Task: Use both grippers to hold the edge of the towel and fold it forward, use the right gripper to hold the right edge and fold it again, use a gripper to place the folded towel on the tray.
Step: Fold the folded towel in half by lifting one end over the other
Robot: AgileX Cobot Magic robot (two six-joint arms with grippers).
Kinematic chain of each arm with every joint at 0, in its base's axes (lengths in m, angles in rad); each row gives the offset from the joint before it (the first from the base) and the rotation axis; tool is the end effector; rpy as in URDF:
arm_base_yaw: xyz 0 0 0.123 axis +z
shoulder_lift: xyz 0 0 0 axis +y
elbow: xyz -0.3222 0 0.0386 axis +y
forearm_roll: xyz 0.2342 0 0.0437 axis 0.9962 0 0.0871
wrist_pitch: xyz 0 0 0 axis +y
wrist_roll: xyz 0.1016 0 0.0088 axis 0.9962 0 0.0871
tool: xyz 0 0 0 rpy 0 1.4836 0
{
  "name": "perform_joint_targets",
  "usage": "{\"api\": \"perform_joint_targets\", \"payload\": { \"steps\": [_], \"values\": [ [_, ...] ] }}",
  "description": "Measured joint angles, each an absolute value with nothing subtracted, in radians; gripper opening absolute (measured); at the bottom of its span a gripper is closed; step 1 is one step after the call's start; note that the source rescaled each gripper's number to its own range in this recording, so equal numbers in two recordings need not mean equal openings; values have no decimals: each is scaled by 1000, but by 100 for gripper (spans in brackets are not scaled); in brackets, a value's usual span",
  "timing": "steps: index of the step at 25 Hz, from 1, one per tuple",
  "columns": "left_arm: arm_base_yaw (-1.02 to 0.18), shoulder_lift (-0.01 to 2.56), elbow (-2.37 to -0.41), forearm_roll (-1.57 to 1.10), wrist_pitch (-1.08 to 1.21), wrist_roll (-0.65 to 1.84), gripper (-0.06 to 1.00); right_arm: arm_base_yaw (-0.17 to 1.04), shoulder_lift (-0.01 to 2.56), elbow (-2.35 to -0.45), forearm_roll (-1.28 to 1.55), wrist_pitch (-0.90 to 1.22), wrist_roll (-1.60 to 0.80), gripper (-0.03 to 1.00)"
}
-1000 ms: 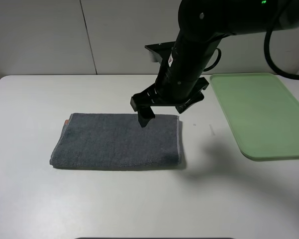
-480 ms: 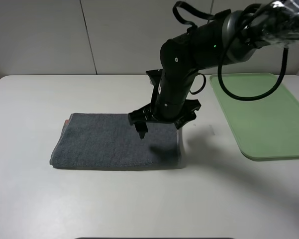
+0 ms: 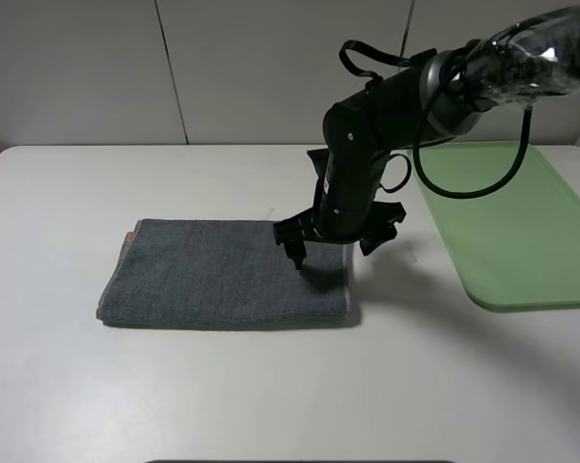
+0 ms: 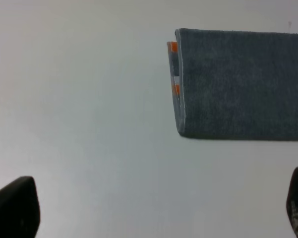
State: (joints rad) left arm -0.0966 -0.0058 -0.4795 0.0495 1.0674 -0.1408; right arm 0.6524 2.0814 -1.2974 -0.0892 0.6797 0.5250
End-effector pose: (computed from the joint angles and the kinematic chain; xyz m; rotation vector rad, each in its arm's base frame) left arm -0.0454 0.0088 0.2592 -0.0477 2.0653 -0.0869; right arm 0.3274 0.2429 0.1509 -0.2812 2.9308 0.0823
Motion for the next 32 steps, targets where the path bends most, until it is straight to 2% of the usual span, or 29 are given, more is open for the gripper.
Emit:
{"api": "perform_joint_targets", "payload": {
  "steps": [22, 24, 26, 32],
  "values": [
    [-97, -6, -480, 50, 1066, -141, 100, 652, 2155, -1306, -78, 678, 528, 99],
    [-97, -6, -480, 50, 1066, -141, 100, 652, 2156, -1308, -67, 677, 528, 90],
    [-97, -6, -480, 50, 1066, -141, 100, 652, 2159, -1309, -50, 670, 528, 77],
    [-97, -6, -480, 50, 1066, -141, 100, 652, 2159, -1309, -39, 659, 528, 29]
  ]
}}
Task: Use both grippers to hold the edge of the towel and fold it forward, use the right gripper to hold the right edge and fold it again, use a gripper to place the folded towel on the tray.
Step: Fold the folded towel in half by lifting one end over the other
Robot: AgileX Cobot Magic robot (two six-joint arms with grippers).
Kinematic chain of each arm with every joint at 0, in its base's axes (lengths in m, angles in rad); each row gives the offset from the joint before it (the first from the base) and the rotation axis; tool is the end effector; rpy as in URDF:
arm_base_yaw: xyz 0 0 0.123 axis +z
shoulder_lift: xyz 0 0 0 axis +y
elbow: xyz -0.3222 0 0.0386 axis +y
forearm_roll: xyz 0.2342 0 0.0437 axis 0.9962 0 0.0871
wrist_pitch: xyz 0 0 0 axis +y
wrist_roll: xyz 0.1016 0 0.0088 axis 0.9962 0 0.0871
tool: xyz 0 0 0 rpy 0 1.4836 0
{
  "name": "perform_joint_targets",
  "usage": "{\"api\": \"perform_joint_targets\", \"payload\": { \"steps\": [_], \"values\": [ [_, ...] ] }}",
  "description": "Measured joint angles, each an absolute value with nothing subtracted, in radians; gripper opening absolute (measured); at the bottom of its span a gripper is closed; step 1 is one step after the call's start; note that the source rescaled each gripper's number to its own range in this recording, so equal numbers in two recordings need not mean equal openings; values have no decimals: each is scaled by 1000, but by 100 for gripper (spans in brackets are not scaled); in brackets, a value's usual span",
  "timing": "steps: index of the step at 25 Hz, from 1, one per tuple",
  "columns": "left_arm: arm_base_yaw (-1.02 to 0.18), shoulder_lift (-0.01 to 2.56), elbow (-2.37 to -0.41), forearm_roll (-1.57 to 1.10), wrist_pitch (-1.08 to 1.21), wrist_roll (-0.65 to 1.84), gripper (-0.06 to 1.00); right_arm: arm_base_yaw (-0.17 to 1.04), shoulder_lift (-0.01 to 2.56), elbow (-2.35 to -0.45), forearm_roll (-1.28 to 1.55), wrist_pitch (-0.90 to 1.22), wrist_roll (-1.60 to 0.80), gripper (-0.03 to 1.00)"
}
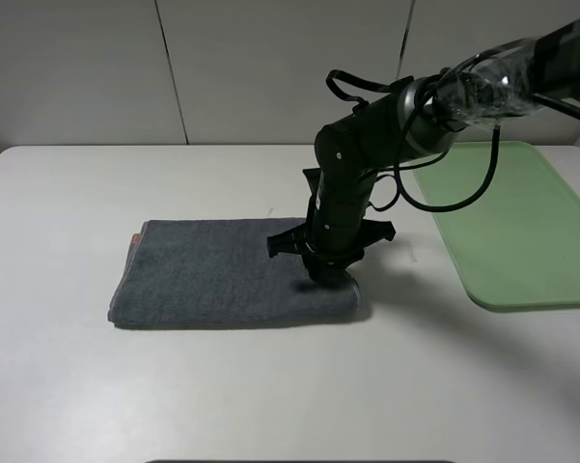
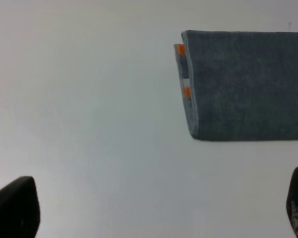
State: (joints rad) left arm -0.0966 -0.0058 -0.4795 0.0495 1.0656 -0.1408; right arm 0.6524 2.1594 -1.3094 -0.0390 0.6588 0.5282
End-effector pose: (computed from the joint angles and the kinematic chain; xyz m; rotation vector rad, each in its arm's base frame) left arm -0.0453 0.0088 0.2594 -0.0476 2.0635 -0.0871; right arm 0.3301 0.2491 0.1216 -0.2298 2.9929 0.0922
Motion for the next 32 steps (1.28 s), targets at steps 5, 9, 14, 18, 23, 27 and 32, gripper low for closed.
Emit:
{"api": "perform_joint_targets", "payload": {
  "steps": [5, 9, 14, 18, 23, 27, 32],
  "values": [
    [-97, -6, -480, 50, 1066, -141, 100, 652, 2159, -1309, -46, 659, 528, 15],
    [-97, -6, -480, 50, 1066, -141, 100, 652, 2159, -1311, -66, 660, 528, 15],
    [-97, -6, -480, 50, 1066, -141, 100, 652, 2150, -1315, -103, 696, 528, 15],
    [-97, -6, -480, 50, 1066, -141, 100, 652, 2146, -1347, -115, 762, 508, 15],
    [-97, -6, -480, 50, 1066, -141, 100, 652, 2113, -1419, -150, 836, 465, 15],
    [-97, -6, -480, 50, 1066, -140, 100, 652, 2096, -1477, -212, 906, 461, 15],
    [-97, -6, -480, 50, 1066, -140, 100, 652, 2093, -1529, -297, 983, 437, 15]
  ]
}}
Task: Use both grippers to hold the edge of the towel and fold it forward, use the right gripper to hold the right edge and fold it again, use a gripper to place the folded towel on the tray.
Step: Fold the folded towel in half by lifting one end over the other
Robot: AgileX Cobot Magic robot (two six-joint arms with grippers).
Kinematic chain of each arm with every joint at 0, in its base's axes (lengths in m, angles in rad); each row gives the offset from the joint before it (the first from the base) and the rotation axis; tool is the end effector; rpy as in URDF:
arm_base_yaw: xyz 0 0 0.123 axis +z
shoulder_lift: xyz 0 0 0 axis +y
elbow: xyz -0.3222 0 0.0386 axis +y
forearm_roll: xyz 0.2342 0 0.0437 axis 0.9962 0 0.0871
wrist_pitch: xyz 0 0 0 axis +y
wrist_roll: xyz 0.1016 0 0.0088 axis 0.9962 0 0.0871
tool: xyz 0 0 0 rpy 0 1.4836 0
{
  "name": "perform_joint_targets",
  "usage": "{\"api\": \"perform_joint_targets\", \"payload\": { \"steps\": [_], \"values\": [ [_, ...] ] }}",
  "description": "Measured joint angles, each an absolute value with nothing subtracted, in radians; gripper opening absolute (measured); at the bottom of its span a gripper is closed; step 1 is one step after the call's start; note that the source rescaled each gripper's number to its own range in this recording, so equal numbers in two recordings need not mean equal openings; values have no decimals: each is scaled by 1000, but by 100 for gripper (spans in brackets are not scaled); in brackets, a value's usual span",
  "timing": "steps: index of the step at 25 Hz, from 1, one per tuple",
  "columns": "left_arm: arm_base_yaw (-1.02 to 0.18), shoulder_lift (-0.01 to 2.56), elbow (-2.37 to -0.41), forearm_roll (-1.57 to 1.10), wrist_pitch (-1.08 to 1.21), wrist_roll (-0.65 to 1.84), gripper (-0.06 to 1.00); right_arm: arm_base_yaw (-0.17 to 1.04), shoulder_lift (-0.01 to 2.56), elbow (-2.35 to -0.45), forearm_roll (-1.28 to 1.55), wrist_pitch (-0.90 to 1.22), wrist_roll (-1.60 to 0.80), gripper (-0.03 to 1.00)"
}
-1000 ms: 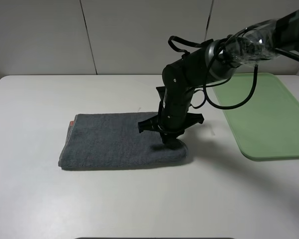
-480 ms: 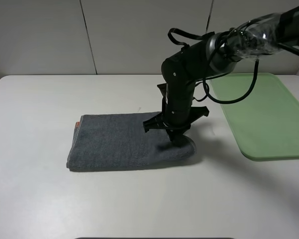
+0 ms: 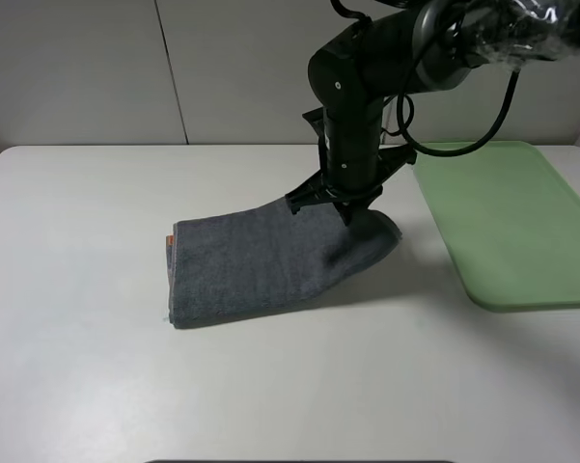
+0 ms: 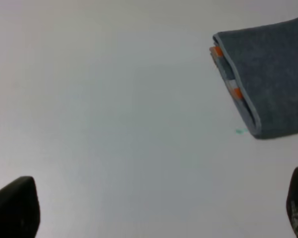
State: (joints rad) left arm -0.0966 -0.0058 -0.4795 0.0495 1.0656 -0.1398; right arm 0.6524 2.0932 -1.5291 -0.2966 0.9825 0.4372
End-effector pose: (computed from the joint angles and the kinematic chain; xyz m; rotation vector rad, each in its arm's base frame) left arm -0.0453 0.0088 0.2594 -0.0466 2.0635 -0.0864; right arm 0.3555 0.2404 0.1966 -0.5300 2.8567 -0.2357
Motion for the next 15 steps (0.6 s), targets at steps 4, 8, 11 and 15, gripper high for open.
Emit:
{"api": "perform_joint_targets", "payload": {
  "steps": [4, 8, 11, 15],
  "values": [
    [-97, -6, -480, 50, 1066, -140, 100, 652, 2093, -1557, -365, 1024, 416, 15],
    [-97, -6, -480, 50, 1066, -140, 100, 652, 2093, -1565, -452, 1051, 413, 15],
    [-97, -6, -480, 50, 1066, -140, 100, 652, 2093, -1565, -504, 1067, 403, 15],
    [-97, -6, -480, 50, 1066, -140, 100, 644, 2093, -1565, -558, 1071, 381, 15]
  ]
}}
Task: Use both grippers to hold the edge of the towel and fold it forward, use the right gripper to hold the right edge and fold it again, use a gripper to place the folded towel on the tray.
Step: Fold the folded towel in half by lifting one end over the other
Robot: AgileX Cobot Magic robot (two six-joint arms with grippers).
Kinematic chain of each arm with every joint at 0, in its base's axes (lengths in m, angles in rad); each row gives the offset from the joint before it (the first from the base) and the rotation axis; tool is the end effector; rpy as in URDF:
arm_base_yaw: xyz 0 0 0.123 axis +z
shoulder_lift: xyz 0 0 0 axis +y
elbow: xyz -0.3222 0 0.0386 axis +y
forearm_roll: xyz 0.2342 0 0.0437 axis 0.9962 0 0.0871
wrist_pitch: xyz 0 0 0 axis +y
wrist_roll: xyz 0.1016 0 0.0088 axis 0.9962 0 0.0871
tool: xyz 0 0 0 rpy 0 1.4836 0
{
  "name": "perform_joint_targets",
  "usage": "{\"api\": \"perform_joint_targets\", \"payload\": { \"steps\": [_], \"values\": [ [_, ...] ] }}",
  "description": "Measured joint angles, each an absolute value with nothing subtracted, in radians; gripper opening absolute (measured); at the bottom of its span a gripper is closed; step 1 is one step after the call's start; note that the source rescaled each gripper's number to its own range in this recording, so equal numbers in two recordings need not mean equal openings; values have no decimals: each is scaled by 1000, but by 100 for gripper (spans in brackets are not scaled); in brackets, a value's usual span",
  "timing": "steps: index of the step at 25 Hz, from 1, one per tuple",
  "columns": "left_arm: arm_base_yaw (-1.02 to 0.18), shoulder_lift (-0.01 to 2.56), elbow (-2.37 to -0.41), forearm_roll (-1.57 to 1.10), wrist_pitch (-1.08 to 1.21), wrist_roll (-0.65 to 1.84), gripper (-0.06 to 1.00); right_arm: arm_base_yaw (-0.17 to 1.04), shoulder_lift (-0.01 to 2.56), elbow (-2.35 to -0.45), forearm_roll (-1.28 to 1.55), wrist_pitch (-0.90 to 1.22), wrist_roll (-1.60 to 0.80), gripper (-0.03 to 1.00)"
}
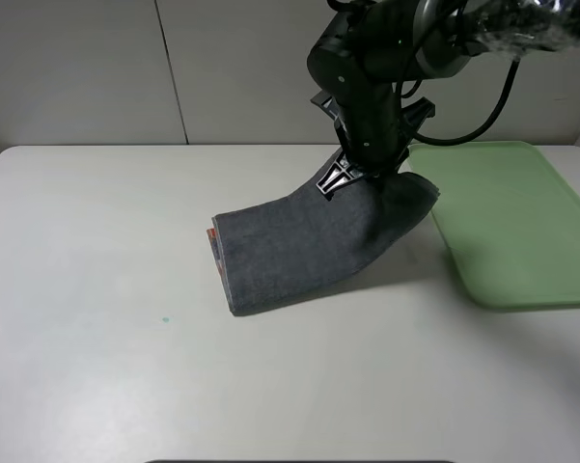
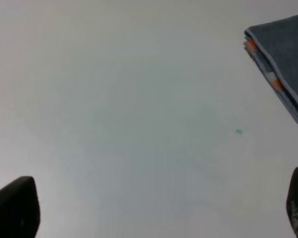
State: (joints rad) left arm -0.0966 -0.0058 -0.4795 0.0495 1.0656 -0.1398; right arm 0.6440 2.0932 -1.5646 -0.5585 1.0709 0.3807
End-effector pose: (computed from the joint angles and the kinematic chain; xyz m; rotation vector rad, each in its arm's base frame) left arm -0.0453 0.0088 0.2594 -0.0466 2.0635 -0.0864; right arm 0.3725 0.2203 0.2131 -0.7204 2.6971 -0.5772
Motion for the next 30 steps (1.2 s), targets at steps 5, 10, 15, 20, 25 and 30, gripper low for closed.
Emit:
{"api": "perform_joint_targets", "payload": {
  "steps": [5, 10, 15, 20, 25, 30],
  "values": [
    [-97, -6, -480, 50, 1066, -140, 100, 623, 2093, -1565, -567, 1088, 357, 15],
    [-97, -6, -480, 50, 1066, -140, 100, 625, 2090, -1565, -510, 1127, 292, 15],
    [-97, -6, -480, 50, 1066, -140, 100, 626, 2070, -1572, -424, 1138, 258, 15],
    [-97, -6, -480, 50, 1066, -140, 100, 626, 2063, -1624, -352, 1158, 252, 15],
    [-97, -6, -480, 50, 1066, -140, 100, 626, 2059, -1660, -276, 1166, 247, 15],
    [-97, -6, -480, 50, 1066, -140, 100, 636, 2059, -1661, -241, 1181, 244, 15]
  ]
}}
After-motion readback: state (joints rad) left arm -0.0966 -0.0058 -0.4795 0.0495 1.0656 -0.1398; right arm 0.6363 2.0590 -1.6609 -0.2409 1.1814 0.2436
